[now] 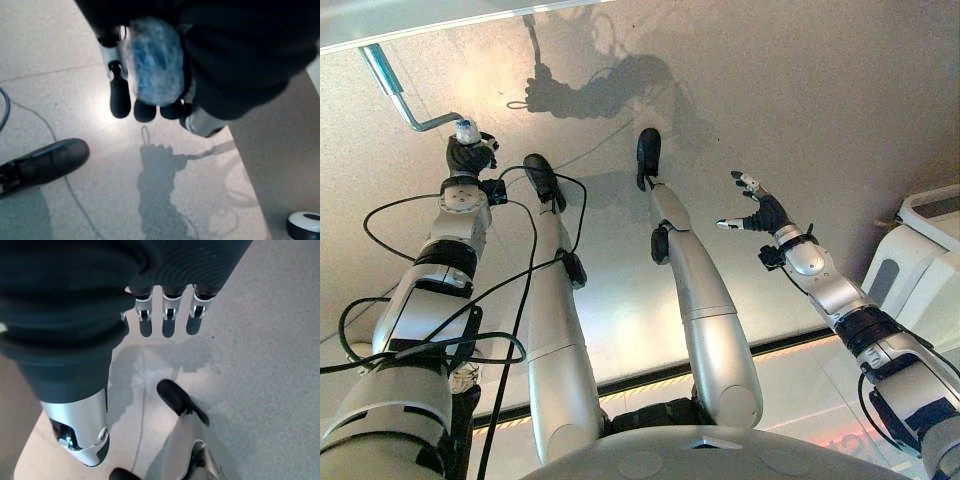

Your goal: Raise the hospital bed

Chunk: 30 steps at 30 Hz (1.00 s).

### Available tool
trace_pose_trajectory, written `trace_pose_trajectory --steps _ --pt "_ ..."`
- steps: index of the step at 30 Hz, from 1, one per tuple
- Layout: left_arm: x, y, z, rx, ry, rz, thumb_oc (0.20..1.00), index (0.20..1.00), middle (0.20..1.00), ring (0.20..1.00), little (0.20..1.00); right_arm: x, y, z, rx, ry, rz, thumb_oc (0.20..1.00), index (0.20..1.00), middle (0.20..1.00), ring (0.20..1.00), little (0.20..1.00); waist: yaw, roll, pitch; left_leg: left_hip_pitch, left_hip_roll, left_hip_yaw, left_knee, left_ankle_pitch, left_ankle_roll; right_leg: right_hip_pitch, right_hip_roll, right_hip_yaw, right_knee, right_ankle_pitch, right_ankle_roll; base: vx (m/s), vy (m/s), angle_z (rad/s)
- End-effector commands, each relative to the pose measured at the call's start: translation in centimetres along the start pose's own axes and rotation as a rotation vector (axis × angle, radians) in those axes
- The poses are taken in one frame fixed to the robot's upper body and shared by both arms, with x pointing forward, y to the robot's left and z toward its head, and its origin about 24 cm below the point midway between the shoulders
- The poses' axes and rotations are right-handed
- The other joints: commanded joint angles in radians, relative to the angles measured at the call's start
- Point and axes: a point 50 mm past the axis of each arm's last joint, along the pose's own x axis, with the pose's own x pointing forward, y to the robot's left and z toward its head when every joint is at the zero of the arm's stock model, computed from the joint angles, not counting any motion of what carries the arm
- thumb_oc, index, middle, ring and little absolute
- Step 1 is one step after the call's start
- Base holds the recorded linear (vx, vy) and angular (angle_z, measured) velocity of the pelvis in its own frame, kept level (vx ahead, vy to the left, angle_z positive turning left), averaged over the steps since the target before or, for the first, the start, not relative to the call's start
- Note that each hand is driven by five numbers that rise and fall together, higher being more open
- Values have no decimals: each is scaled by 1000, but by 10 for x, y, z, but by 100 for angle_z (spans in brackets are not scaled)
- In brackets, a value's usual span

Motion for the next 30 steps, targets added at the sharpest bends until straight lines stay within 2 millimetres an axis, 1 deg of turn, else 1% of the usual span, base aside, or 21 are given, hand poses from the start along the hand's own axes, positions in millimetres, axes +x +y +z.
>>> trace_pose_trajectory --steps 1,3,4,5,7,8,9,10,13,14,16,17,19,20,22,23,24,26,27,29,30 --pt "-4 -39 19 73 -103 -135 200 200 200 200 200 -19 15 -10 -32 8 75 1000 1000 1000 1000 1000 -15 -58 -10 12 -23 -16 78 -49 22 52 8 21 10 11 142 -5 -63 -1" --pt "-7 -56 24 77 -127 -184 200 200 200 200 200 -18 17 -10 -40 8 79 1000 1000 1000 1000 1000 -24 -58 -10 30 -17 -8 69 -45 17 55 14 27 16 9 140 -3 -58 -2" --pt "-7 -56 24 77 -127 -184 200 200 200 200 200 -18 17 -10 -40 8 79 1000 1000 1000 1000 1000 -24 -58 -10 30 -17 -8 69 -45 17 55 14 27 16 9 140 -17 -86 -5" --pt "-15 -78 33 63 -182 -249 200 200 200 200 200 -16 20 -8 -50 5 86 1000 1000 1000 1000 1000 -34 -61 -10 59 -8 6 58 -43 11 64 25 36 22 7 141 -21 -85 -5" --pt "-23 -93 40 57 -227 -304 200 200 200 200 200 -16 21 -9 -58 8 89 1000 1000 1000 1000 1000 -38 -59 -10 76 -3 13 53 -43 8 70 32 42 31 2 140 -18 -86 -15" --pt "-23 -93 39 58 -227 -304 200 200 200 200 200 -17 21 -9 -58 9 89 1000 1000 1000 1000 1000 -38 -59 -10 76 -3 13 53 -43 8 70 33 43 31 1 140 -21 -86 -21" --pt "-35 -113 48 34 -285 -388 200 200 200 200 200 -18 21 -11 -70 17 88 1000 1000 1000 1000 1000 -42 -46 -10 94 0 15 52 -40 5 78 35 49 43 -9 135 -16 -55 -13" --pt "-35 -113 48 35 -284 -388 200 200 200 200 200 -18 21 -11 -70 17 88 1000 1000 1000 1000 1000 -41 -46 -10 95 0 15 51 -40 5 79 35 49 43 -9 135 -27 -67 -10" --pt "-49 -129 56 -10 -339 -468 200 200 200 200 200 -17 19 -15 -91 35 81 1000 1000 1000 1000 1000 -44 -28 -10 130 -2 23 36 -35 -1 95 38 52 46 -16 134 -11 -18 -3" --pt "-54 -133 61 -31 -369 -497 200 200 200 200 200 -18 19 -17 -99 45 78 1000 1000 1000 1000 1000 -42 -19 -10 146 -3 24 27 -31 -4 104 39 53 48 -19 132 -22 -21 -3" --pt "-61 -136 64 -78 -391 -537 200 200 200 200 200 -19 17 -20 -105 62 74 1000 1000 1000 1000 1000 -41 -5 -10 165 -6 28 14 -24 -5 118 38 54 46 -22 129 -22 -30 -3" --pt "-61 -136 64 -78 -390 -538 200 200 200 200 200 -19 18 -21 -105 62 74 1000 1000 1000 1000 1000 -41 -5 -10 166 -6 28 13 -24 -5 118 38 54 46 -22 129 -28 -33 -2" --pt "-78 -132 67 -132 -445 -640 200 200 200 200 200 -24 13 -27 -120 90 73 1000 1000 1000 1000 1000 -32 28 -10 215 -15 31 -14 -12 -11 151 35 55 42 -27 127 -30 -18 0" --pt "-78 -132 67 -132 -445 -640 200 200 200 200 200 -24 13 -27 -120 90 73 1000 1000 1000 1000 1000 -32 28 -10 215 -15 31 -14 -12 -11 151 35 55 42 -27 127 0 0 0" --pt "-91 -120 67 -142 -483 -696 200 200 200 200 200 -31 5 -35 -130 117 58 1000 1000 1000 1000 1000 -21 47 -10 227 -23 30 -16 -11 -11 171 32 52 33 -25 125 0 0 0" --pt "-91 -120 67 -142 -483 -695 200 200 200 200 200 -31 5 -35 -130 117 58 1000 1000 1000 1000 1000 -21 47 -10 227 -23 30 -16 -11 -11 171 32 52 33 -25 125 0 0 0" --pt "-99 -107 63 -147 -503 -727 200 200 200 200 200 -36 1 -39 -129 132 48 1000 1000 1000 1000 1000 -9 60 -10 230 -26 32 -14 -13 -10 179 29 50 22 -21 128 -15 -9 4" --pt "-107 -97 60 -145 -509 -754 200 200 200 200 200 -40 -2 -42 -123 145 34 1000 1000 1000 1000 1000 0 71 -10 223 -31 30 -7 -16 -7 176 26 48 23 -17 129 -10 -6 2" --pt "-107 -97 60 -145 -509 -753 200 200 200 200 200 -40 -2 -42 -123 145 34 1000 1000 1000 1000 1000 0 71 -10 223 -31 30 -7 -16 -7 176 26 48 23 -17 129 -14 -14 6" --pt "-121 -77 55 -146 -520 -787 200 200 200 200 200 -49 -7 -50 -108 177 8 1000 1000 1000 1000 1000 18 90 -10 207 -37 23 13 -20 -3 173 19 43 27 -16 130 -16 -14 8" --pt "-125 -71 53 -145 -518 -800 200 200 200 200 200 -51 -8 -52 -103 184 5 1000 1000 1000 1000 1000 23 94 -10 202 -39 20 17 -20 -2 171 17 39 29 -15 129 -7 1 14"
